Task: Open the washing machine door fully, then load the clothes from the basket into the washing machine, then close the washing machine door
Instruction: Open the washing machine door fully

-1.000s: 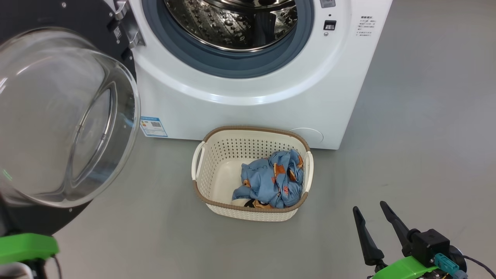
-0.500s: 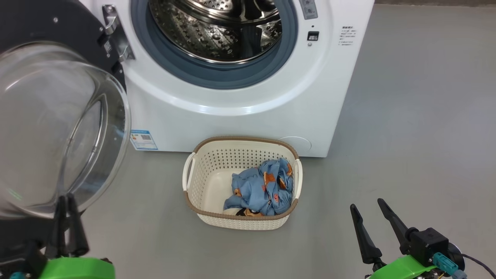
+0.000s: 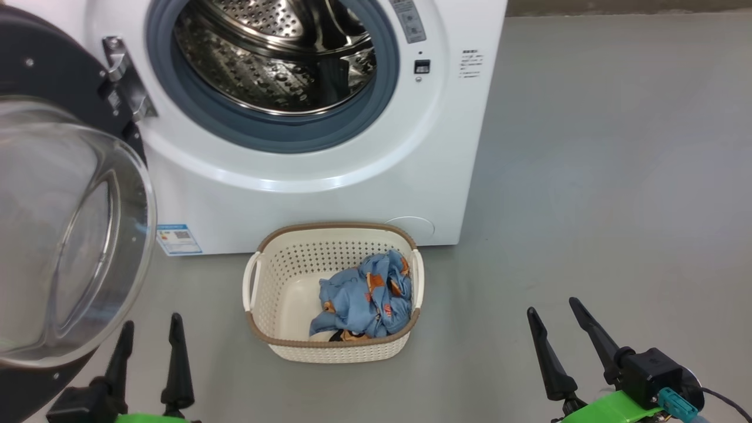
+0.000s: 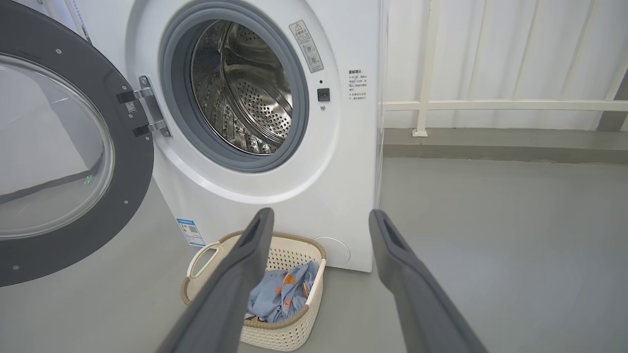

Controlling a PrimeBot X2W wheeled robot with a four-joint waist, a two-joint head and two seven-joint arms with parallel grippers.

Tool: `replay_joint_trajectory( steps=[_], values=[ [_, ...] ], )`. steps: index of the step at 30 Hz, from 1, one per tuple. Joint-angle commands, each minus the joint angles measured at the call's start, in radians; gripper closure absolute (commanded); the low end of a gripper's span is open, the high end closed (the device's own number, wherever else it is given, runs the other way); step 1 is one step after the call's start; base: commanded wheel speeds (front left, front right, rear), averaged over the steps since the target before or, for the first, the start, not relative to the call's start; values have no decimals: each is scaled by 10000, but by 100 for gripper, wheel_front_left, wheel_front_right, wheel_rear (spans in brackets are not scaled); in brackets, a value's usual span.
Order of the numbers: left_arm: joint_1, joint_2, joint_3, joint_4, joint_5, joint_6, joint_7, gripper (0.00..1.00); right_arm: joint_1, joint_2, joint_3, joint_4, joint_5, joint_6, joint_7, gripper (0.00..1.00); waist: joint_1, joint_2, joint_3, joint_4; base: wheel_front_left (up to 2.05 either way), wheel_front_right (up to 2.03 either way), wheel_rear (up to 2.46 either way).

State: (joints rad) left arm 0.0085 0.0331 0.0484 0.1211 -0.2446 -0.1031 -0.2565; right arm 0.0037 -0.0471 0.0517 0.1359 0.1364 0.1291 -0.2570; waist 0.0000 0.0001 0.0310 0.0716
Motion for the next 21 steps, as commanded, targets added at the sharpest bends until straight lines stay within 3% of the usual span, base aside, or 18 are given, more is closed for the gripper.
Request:
replay_joint_trajectory(
  steps=[1,11,21],
  values=[
    [-76,172,234,-212,6,-89,-53,0,-94,-31,253,-356,95,16,-48,0,0,-1,-102,-247,0,0,0],
    [176,172,191,89,-119,-211,-53,0,136,-31,21,-905,7,16,-48,0,0,-1,-78,-675,0,0,0],
    [331,172,365,-1,-46,-205,-53,0,197,-31,-109,-1154,-100,16,-48,0,0,-1,-157,-637,0,0,0]
  ],
)
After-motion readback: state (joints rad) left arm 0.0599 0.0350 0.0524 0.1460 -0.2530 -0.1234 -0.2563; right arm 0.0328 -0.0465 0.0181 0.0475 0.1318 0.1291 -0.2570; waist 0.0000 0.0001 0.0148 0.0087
